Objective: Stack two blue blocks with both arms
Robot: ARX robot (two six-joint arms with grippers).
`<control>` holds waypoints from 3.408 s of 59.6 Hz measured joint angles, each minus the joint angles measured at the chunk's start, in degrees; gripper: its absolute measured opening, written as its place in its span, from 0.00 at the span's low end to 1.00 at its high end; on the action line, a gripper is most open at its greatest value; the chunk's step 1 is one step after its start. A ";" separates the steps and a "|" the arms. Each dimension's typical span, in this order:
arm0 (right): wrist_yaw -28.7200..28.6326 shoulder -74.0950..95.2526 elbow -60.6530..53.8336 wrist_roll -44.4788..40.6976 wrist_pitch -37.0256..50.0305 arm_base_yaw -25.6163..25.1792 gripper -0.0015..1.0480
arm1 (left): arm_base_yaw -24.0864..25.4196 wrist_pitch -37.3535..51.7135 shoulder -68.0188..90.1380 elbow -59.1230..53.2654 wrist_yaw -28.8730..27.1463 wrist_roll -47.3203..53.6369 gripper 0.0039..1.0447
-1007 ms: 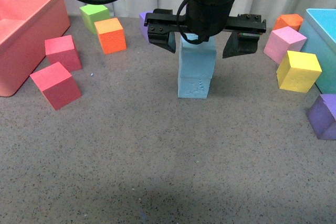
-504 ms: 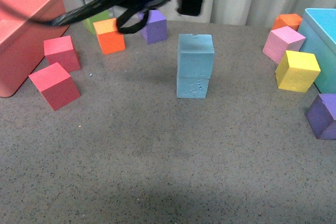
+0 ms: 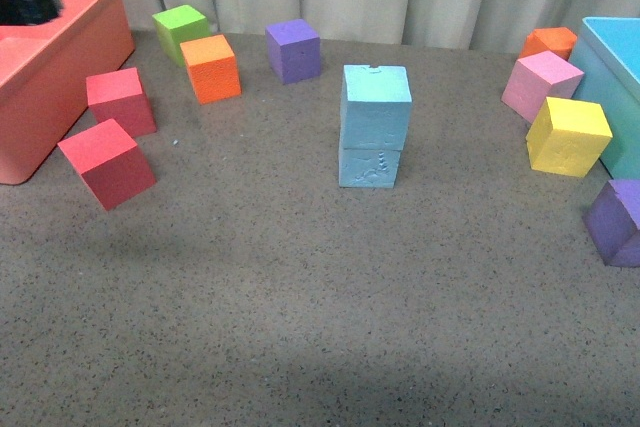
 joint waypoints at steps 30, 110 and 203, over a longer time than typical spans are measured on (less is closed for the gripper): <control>-0.02 0.00 0.00 0.00 0.00 0.00 0.91 | 7.67 -13.14 -24.52 -12.15 7.17 0.07 0.03; -0.02 0.00 0.00 0.00 0.00 0.00 0.91 | 12.98 -54.51 -70.69 -14.75 12.48 0.11 0.03; -0.02 0.00 0.00 0.00 0.00 0.00 0.91 | 12.96 -66.71 -82.53 -14.73 12.48 0.31 0.94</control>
